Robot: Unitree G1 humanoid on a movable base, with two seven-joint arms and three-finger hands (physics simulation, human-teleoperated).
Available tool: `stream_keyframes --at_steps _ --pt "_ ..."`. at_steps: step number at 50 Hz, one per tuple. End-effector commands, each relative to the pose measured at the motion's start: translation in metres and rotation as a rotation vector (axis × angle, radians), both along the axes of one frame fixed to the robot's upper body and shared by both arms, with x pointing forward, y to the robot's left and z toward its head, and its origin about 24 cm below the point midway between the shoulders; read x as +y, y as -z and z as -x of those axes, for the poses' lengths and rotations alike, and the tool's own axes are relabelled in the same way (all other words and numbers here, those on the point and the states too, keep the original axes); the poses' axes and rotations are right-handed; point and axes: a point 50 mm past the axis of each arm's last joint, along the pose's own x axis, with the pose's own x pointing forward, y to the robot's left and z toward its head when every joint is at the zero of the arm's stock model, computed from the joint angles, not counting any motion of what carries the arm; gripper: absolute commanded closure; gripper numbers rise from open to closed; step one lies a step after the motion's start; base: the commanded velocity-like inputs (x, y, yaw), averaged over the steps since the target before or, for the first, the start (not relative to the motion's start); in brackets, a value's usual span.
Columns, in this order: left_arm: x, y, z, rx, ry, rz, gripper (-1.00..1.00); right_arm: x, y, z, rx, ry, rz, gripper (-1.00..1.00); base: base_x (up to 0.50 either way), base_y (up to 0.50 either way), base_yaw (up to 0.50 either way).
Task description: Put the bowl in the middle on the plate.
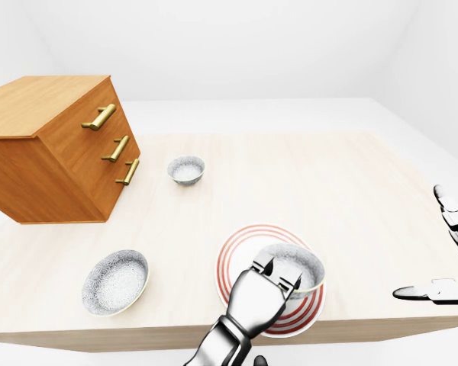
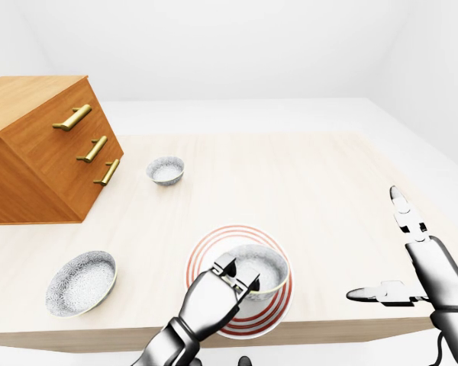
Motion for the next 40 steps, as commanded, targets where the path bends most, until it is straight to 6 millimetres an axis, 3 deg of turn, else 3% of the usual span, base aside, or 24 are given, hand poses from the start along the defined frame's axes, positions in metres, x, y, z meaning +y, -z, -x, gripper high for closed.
stream_keyframes --at_steps 1,40 --pt "-0.0008 -0.0026 -0.0021 0.004 -0.015 0.068 1.00 -0.0002 0.0001 0.0000 0.000 0.000 -0.001 -1.00 0.00 0.00 0.00" --pt "0.0025 -0.0040 -0.0056 -0.009 -0.036 0.085 1.00 -0.0007 0.0021 -0.0008 0.007 -0.001 -0.008 -1.00 0.00 0.00 0.00"
